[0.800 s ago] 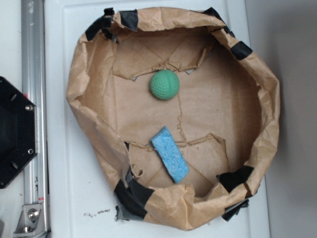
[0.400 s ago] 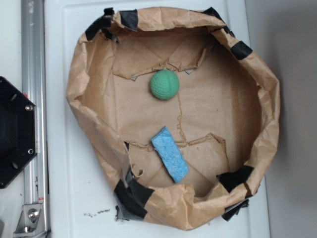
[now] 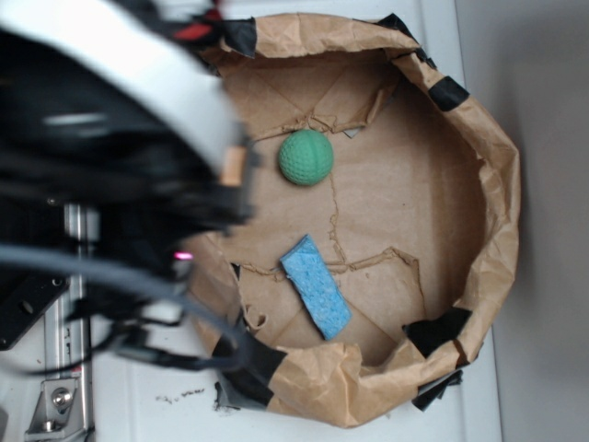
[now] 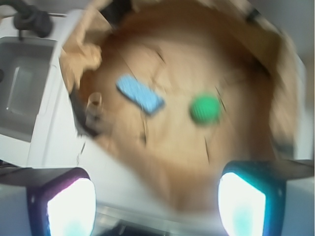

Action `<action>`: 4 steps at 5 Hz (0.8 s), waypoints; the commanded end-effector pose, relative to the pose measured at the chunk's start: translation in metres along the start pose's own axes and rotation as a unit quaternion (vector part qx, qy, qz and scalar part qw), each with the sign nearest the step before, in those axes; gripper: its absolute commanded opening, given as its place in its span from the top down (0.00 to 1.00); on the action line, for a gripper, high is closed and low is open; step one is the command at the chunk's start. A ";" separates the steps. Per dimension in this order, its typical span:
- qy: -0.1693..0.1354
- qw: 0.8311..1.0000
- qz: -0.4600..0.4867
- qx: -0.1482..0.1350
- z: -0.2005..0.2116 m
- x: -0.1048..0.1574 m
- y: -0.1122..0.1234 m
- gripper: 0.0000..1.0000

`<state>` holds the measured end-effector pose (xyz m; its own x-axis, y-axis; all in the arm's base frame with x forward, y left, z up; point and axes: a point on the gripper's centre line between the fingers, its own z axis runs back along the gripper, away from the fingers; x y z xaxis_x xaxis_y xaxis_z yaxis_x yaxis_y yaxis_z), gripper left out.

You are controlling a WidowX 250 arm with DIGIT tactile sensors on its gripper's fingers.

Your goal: Grab the blue sponge.

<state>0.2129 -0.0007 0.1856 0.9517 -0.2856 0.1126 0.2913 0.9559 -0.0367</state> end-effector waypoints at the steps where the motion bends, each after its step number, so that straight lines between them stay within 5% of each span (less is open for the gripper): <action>1: 0.027 0.999 -0.039 0.001 -0.075 0.065 0.033 0.00; 2: 0.030 0.992 -0.126 -0.007 -0.102 0.068 0.017 0.00; 3: 0.018 0.968 -0.249 0.011 -0.113 0.056 -0.013 0.00; 4: -0.007 0.939 -0.345 -0.002 -0.122 0.049 -0.025 0.00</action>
<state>0.2659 -0.0366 0.0594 0.5378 -0.8389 0.0836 0.8416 0.5400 0.0041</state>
